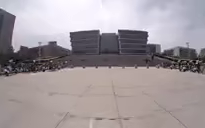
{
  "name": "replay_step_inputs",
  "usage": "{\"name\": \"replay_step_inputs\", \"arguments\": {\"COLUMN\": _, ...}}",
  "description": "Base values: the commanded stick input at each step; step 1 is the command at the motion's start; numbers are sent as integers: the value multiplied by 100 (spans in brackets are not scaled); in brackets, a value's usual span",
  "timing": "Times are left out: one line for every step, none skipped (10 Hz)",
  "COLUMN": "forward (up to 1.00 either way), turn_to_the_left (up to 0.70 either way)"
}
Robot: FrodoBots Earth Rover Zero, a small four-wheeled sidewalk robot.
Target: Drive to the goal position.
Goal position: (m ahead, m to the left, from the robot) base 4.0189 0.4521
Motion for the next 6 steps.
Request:
{"name": "replay_step_inputs", "arguments": {"forward": 100, "turn_to_the_left": 0}}
{"name": "replay_step_inputs", "arguments": {"forward": 100, "turn_to_the_left": 0}}
{"name": "replay_step_inputs", "arguments": {"forward": 100, "turn_to_the_left": 0}}
{"name": "replay_step_inputs", "arguments": {"forward": 100, "turn_to_the_left": 0}}
{"name": "replay_step_inputs", "arguments": {"forward": 100, "turn_to_the_left": 0}}
{"name": "replay_step_inputs", "arguments": {"forward": 100, "turn_to_the_left": 0}}
